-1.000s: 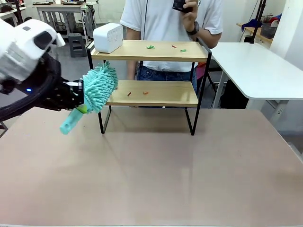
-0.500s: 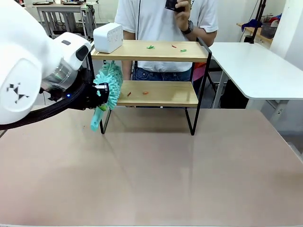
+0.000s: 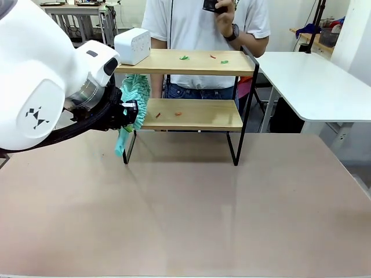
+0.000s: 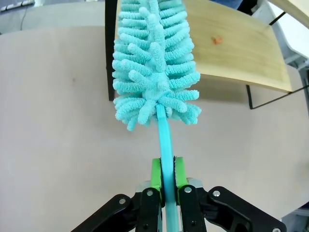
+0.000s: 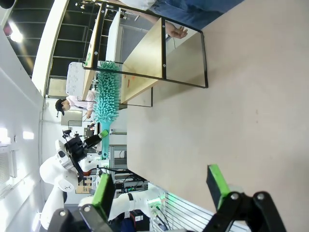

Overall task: Clean the shelf.
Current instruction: Clean the specific tier of the Shelf with the Duster once objects are removed.

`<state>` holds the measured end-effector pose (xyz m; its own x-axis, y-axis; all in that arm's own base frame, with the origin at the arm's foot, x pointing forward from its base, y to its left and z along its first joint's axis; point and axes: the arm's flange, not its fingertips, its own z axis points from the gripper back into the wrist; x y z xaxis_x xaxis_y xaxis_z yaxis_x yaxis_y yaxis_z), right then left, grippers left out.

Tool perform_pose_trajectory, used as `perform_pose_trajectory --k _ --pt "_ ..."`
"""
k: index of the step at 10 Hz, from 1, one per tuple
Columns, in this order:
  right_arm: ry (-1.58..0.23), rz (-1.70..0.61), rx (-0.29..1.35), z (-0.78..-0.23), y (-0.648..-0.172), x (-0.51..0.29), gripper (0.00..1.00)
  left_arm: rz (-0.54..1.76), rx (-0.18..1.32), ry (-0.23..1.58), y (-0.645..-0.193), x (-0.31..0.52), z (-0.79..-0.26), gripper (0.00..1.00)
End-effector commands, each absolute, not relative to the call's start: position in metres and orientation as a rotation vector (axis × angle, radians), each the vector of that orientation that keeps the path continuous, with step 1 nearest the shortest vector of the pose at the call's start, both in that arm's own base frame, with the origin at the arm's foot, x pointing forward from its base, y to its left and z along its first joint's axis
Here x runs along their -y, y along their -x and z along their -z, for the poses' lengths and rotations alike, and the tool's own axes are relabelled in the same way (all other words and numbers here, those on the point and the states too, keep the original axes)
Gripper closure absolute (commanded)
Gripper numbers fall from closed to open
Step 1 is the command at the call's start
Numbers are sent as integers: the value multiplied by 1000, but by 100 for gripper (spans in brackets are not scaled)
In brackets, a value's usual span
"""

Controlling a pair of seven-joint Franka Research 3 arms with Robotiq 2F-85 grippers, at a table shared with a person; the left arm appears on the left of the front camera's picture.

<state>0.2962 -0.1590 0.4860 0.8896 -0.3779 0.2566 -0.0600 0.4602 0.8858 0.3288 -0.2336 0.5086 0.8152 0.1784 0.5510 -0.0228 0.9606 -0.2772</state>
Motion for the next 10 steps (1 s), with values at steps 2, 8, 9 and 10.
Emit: perform_pose_trajectory --k 2,8,9,10 --pt "-1100 182 485 -486 -298 158 0 -143 620 242 -353 243 -509 88" --pt "-1100 182 485 -486 -298 158 0 -66 432 259 -360 243 -502 88" --pt "-1100 182 485 -486 -298 158 0 -58 420 273 -358 243 -503 88" --pt "-1100 182 485 -486 -298 158 0 -40 416 294 -356 244 -505 88"
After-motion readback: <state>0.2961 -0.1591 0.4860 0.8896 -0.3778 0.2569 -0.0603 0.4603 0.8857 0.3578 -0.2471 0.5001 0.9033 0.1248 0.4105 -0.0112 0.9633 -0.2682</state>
